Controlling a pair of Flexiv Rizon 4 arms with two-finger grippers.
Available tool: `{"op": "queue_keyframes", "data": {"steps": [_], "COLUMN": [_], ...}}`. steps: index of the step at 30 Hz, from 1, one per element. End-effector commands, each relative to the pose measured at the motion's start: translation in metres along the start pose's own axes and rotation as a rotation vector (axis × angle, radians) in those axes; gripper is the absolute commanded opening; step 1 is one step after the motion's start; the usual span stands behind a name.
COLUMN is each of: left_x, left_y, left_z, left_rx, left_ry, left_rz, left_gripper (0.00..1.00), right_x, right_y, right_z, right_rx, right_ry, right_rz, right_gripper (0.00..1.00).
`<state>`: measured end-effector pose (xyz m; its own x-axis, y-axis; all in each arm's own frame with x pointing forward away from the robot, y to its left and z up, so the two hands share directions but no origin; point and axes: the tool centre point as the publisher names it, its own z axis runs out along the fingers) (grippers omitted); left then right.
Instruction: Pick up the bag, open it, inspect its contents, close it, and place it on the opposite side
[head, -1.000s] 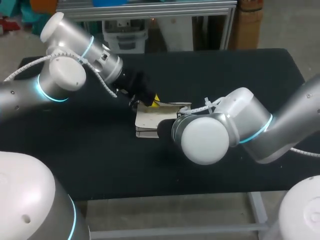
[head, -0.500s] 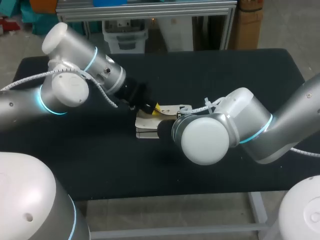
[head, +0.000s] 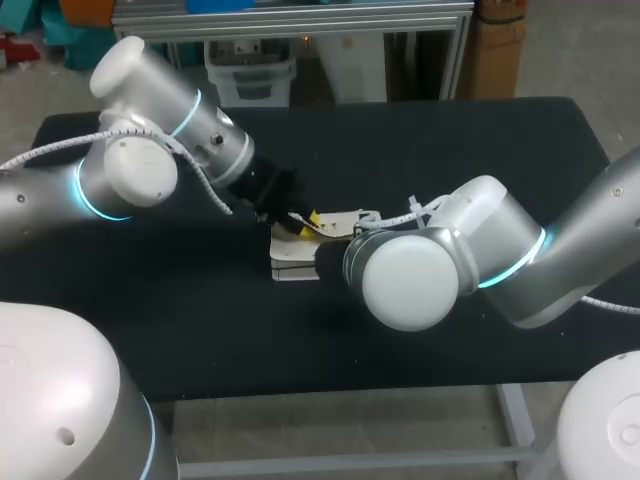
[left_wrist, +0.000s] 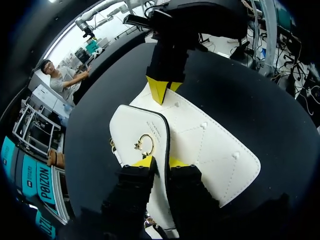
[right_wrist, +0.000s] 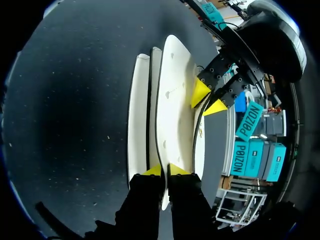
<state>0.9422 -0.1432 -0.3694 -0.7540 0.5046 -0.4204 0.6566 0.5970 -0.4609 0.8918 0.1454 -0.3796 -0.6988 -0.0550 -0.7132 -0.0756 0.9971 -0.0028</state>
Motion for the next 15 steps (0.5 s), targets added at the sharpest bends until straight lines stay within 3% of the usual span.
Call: {"op": "queue_keyframes", "data": {"steps": [1,4,7,8,12,15], "left_x": [0.008,0.005,0.003,0.001,-0.006,-0.011], "left_y": [0.003,0.000,-0.003,-0.004,-0.003,-0.003], "left_z": [-0.008,-0.017,-0.023,-0.025,-0.027,-0.028], "left_rx": [0.044,0.071,0.088,0.089,0.085,0.091], "left_ry": [-0.065,-0.115,-0.160,-0.181,-0.222,-0.242], "left_rz": [-0.006,-0.012,-0.010,-0.009,-0.013,-0.018], "left_gripper": [0.58,0.69,0.63,0.47,0.36,0.11], "right_x": [0.003,0.003,0.003,0.003,0.003,0.003], "right_y": [-0.001,-0.001,-0.001,-0.001,-0.001,-0.001], "right_z": [0.005,0.005,0.005,0.005,0.005,0.005], "right_rx": [-0.008,-0.008,-0.008,-0.008,-0.008,-0.008], "right_ry": [-0.117,-0.117,-0.117,-0.117,-0.117,-0.117], "right_rz": [0.000,0.000,0.000,0.000,0.000,0.000], "right_gripper": [0.00,0.00,0.00,0.00,0.00,0.00]}}
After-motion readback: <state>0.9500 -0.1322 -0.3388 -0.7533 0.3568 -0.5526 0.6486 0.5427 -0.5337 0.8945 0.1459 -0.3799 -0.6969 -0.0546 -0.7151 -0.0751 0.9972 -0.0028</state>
